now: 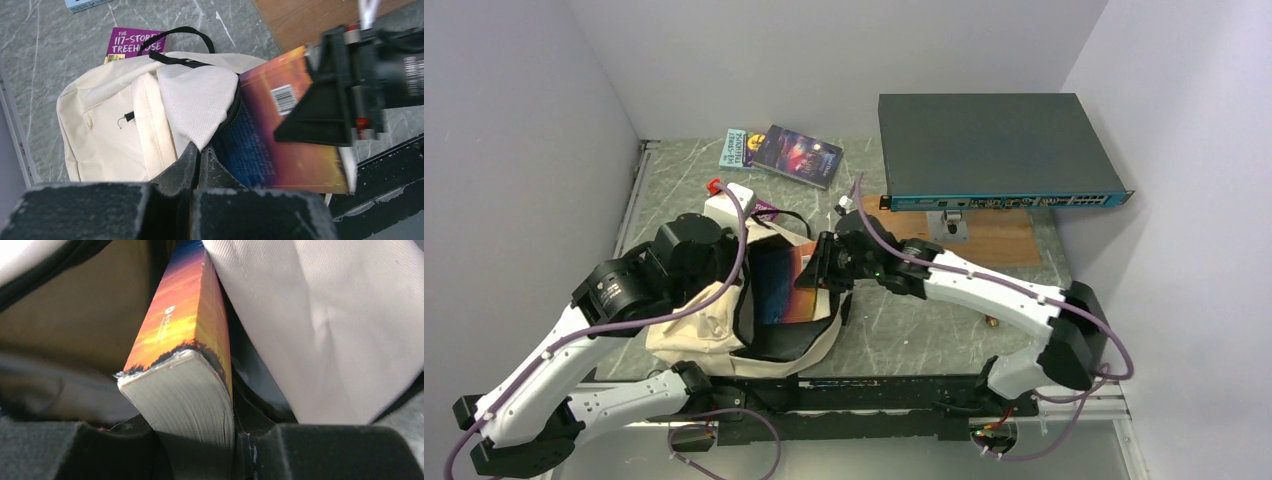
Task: Pack the student bag
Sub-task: Place the book in the student bag.
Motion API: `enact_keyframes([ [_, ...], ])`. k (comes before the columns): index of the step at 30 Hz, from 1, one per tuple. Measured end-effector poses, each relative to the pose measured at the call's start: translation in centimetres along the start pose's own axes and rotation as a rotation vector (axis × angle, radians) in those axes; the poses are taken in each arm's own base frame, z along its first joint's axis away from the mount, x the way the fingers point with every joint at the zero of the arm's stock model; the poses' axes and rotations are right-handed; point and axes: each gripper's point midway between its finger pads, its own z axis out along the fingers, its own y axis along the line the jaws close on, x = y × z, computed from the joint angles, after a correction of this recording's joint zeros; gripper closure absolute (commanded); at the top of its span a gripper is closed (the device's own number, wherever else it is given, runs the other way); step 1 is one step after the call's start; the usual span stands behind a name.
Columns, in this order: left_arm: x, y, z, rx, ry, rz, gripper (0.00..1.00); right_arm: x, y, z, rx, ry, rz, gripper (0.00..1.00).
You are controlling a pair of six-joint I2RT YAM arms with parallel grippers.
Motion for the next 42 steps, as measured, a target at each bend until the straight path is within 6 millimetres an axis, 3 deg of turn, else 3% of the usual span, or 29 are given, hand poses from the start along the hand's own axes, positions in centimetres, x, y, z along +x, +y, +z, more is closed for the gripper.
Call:
enact_keyframes([
  [5, -0.2, -0.1, -0.3, 0.016, -0.007, 0.007, 1.00, 0.1, -0.2, 4.0, -0.003, -0.022, 0.049, 1.00],
  [13, -2.1, 0.3, -1.9, 0.032, -0.069, 0.035, 1.00, 1.6, 4.1, 8.4, -0.166, -0.070, 0.043, 1.00],
  [19, -3.1, 0.5, -3.3, 0.060, -0.115, 0.054, 1.00, 2.4, 5.0, 12.2, -0.220, -0.083, 0.051, 1.00],
  [31, -2.5, 1.2, -3.9, 0.054, -0.120, 0.110, 1.00, 2.3, 5.7, 18.8, -0.261, -0.100, -0.067, 0.56],
  [37, -1.4, 3.3, -4.4, -0.041, -0.142, 0.069, 1.00, 1.7, 6.6, 18.7, -0.218, -0.084, -0.199, 0.26],
  [41, -0.5, 5.0, -4.7, -0.125, -0.169, 0.001, 1.00, 1.5, 5.3, 18.1, -0.124, -0.070, -0.295, 0.13],
  [42, -0.1, 5.5, -4.6, -0.151, -0.172, -0.016, 1.00, 1.5, 4.5, 17.7, -0.088, -0.065, -0.321, 0.06],
])
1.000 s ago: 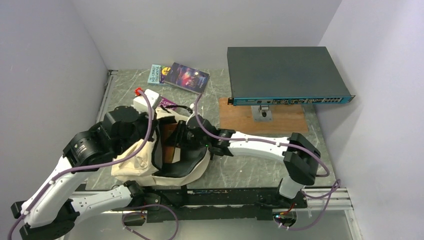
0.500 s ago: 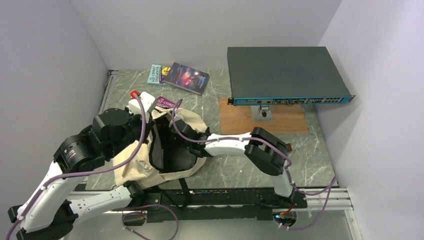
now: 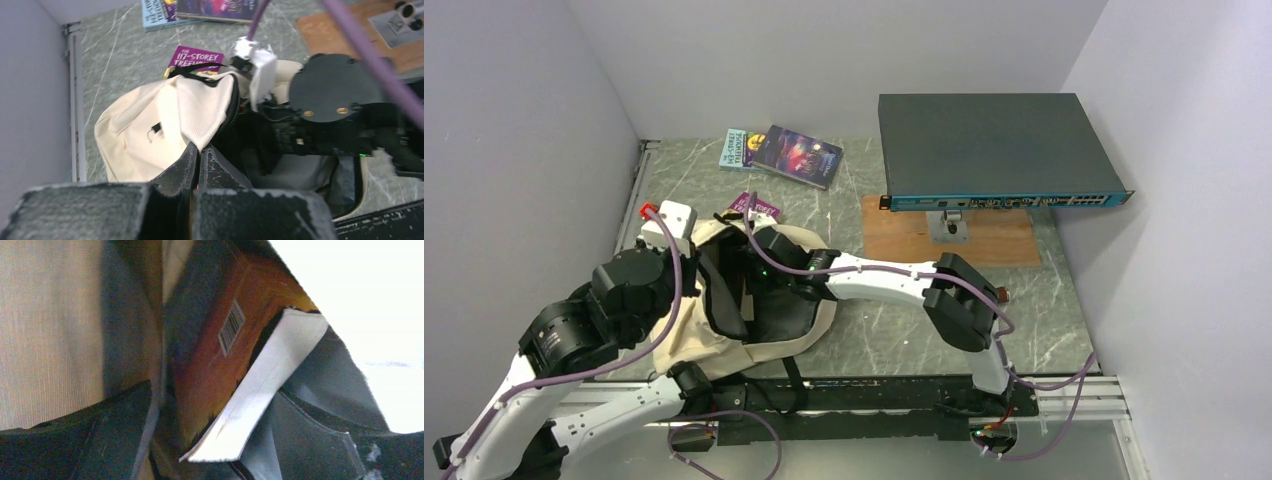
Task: Pack the student bag
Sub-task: Place the book in the student bag.
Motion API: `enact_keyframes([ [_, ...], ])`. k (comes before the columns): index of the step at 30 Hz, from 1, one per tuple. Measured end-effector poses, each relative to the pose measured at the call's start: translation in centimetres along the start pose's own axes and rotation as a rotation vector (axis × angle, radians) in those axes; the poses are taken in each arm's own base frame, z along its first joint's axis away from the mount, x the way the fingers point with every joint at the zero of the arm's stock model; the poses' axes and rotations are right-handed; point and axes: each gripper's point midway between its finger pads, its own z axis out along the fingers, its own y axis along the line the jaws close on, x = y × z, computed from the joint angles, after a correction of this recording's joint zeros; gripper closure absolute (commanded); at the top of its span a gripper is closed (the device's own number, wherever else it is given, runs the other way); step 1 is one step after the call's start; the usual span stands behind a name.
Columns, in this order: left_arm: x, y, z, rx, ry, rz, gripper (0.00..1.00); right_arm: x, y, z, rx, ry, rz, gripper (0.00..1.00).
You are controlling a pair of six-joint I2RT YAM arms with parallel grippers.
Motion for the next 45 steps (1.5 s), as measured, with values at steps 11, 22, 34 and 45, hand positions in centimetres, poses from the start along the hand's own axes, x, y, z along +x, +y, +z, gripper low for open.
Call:
enact_keyframes([
  [11, 3.2, 2.1, 1.4, -0.198, 0.036, -0.095, 1.00, -3.8, 1.9, -8.9, 0.054, -0.038, -0.281, 0.00],
  [22, 5.0, 4.5, 6.9, -0.483, 0.272, -0.056, 1.00, -10.1, 2.4, -19.7, 0.149, -0.291, -0.512, 0.01],
  [34, 13.7, -10.3, 10.9, 0.252, 0.453, -0.355, 0.95, -12.3, -1.6, -18.8, 0.366, -0.285, -0.672, 0.01],
  [45, 7.3, -9.9, 11.0, 0.348, 0.347, -0.488, 0.00, -12.8, -1.1, -24.6, 0.321, -0.366, -0.629, 0.01],
])
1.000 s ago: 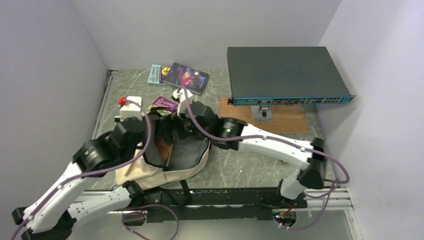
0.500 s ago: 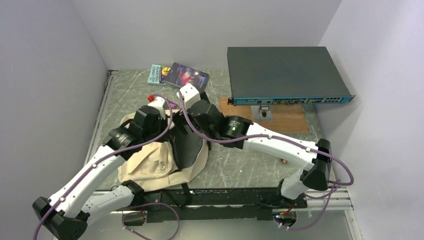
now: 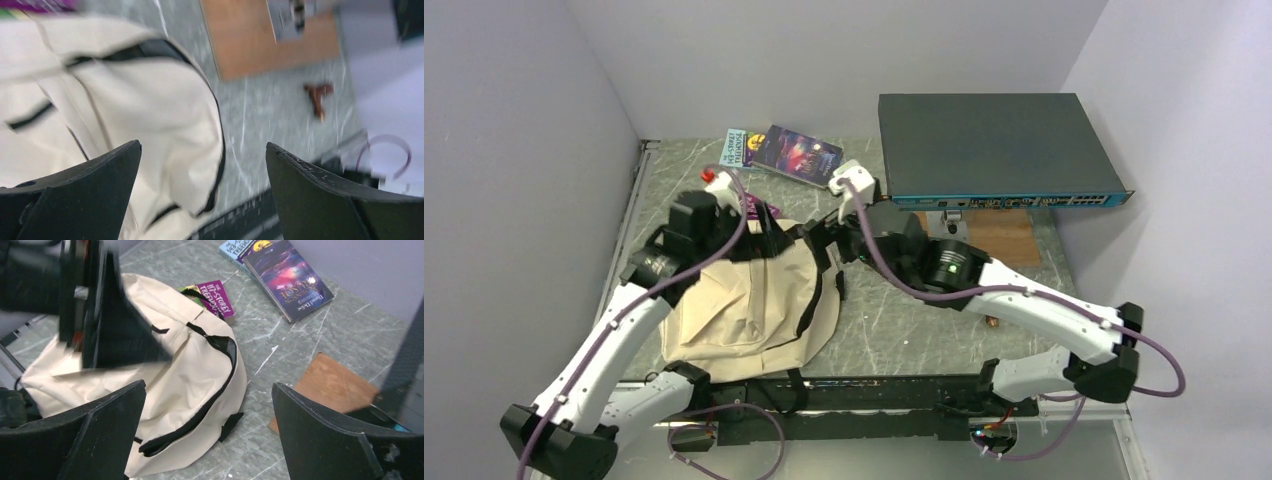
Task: Pack the student bag
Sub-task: Place the book in the student bag, then pick up the book from the center of the board.
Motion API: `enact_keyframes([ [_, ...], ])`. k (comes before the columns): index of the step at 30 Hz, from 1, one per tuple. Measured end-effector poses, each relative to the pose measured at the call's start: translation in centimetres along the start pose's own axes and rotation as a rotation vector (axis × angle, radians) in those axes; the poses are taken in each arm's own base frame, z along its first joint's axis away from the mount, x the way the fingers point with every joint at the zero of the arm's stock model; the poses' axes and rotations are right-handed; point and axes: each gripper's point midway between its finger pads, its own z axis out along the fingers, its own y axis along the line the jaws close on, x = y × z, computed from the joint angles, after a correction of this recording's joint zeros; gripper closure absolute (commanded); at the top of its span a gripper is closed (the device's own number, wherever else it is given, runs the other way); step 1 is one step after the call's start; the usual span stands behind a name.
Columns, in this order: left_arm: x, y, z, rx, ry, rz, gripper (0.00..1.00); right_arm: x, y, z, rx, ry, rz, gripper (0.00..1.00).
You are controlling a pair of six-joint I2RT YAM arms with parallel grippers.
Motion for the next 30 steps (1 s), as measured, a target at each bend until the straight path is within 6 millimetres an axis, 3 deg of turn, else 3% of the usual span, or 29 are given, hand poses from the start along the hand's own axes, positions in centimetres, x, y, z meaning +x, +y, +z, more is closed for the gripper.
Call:
enact_keyframes([
  [3, -5.9, 1.8, 0.2, -0.052, -0.141, -0.099, 0.00, -1.5, -1.1, -2.5, 0.000, -0.053, 0.034, 0.01],
  [6, -8.8, 4.5, 2.1, -0.102, -0.198, -0.215, 0.00, -2.7, -2.0, -4.4, 0.004, -0.098, 0.061, 0.01],
  [9, -10.6, 7.7, 5.6, -0.140, -0.238, -0.346, 0.00, -3.1, -2.6, -5.6, 0.008, -0.124, 0.080, 0.01],
  [16, -12.4, 14.7, 15.9, -0.232, -0.301, -0.551, 0.01, -1.8, -2.7, -6.2, -0.006, -0.112, 0.098, 0.01],
  [23, -13.7, 20.1, 25.1, -0.259, -0.359, -0.724, 0.07, -1.8, -2.6, -6.8, -0.024, -0.109, 0.122, 0.01],
  [26, -14.3, 21.3, 27.9, -0.218, -0.407, -0.810, 0.12, -2.1, -2.8, -7.5, -0.028, -0.123, 0.134, 0.01],
  [30, -15.7, 21.8, 29.5, -0.181, -0.495, -0.862, 0.19, -2.8, -3.1, -8.4, -0.035, -0.149, 0.152, 0.01],
])
